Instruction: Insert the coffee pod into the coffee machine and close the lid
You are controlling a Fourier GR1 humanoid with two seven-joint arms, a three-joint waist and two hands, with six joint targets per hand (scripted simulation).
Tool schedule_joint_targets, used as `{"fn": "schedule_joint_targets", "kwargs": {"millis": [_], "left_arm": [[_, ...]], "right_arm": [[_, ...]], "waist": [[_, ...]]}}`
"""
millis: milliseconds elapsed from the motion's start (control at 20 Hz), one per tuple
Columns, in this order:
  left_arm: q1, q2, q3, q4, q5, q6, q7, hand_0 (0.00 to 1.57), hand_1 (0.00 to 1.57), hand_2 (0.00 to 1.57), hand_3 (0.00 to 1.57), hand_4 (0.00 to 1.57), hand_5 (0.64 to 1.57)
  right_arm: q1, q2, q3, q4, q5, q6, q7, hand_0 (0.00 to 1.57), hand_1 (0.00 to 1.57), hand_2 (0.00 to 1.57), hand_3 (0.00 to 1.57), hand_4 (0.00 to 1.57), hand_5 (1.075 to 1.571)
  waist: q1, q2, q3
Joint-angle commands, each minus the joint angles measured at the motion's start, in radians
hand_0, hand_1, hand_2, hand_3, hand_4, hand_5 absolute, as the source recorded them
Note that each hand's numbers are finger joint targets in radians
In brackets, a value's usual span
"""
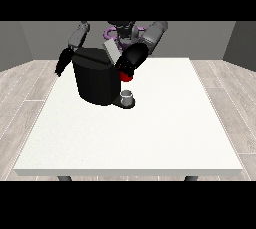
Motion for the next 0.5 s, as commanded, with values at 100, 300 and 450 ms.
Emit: {"fn": "schedule_joint_targets", "kwargs": {"millis": [100,300,450], "left_arm": [[-0.001,-0.003,-0.017,0.007,-0.041,0.043,0.013,1.0,1.0,1.02,0.72,0.0,1.571],[-0.007,0.041,-0.018,0.008,-0.065,0.066,-0.018,0.51,0.51,0.78,0.6,0.0,1.571],[-0.047,0.044,-0.012,0.025,-0.065,0.039,-0.002,0.0,0.0,0.63,0.51,0.0,1.571]], "right_arm": [[-0.006,-0.03,-0.007,0.012,0.006,0.017,0.01,0.0,0.0,0.0,0.0,0.11,1.571],[0.024,0.025,0.029,-0.003,0.026,-0.02,-0.01,0.0,0.0,0.0,0.0,0.11,1.571],[-0.038,0.025,0.024,0.005,0.049,-0.052,0.044,0.0,0.0,0.0,0.0,0.21,1.571]], "waist": [[-0.017,-0.005,-0.0005],[-0.019,0.002,-0.0007],[-0.016,0.016,-0.0008]]}}
